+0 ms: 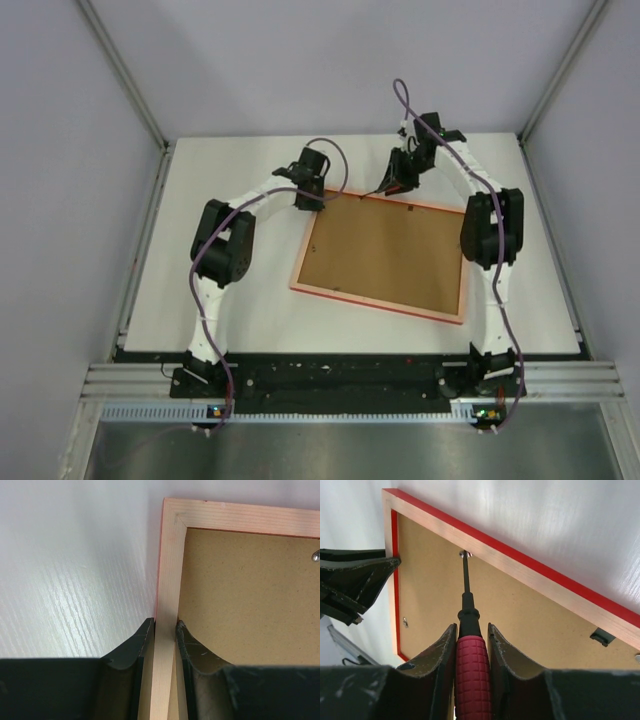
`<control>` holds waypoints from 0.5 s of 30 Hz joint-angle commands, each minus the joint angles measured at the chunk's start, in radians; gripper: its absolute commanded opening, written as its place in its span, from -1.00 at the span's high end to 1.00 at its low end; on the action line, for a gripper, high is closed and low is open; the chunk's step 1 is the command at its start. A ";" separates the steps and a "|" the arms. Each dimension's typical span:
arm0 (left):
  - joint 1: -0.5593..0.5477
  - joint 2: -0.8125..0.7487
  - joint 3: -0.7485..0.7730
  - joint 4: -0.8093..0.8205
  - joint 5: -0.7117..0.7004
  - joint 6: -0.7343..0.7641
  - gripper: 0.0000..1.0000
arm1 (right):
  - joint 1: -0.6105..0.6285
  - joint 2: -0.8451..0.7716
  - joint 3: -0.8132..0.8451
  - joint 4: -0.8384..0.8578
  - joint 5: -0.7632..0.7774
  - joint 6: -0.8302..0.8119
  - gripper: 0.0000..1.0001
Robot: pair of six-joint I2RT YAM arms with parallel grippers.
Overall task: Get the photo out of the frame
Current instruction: Release the photo frame item from the photo frame.
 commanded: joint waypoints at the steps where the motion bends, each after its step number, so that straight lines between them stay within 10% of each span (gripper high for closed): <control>1: 0.002 -0.029 0.002 -0.070 -0.067 0.000 1.00 | -0.025 0.000 -0.084 -0.062 0.019 -0.006 1.00; 15: 0.003 -0.029 0.010 -0.082 -0.096 -0.003 1.00 | -0.096 0.000 -0.116 -0.076 0.061 0.003 1.00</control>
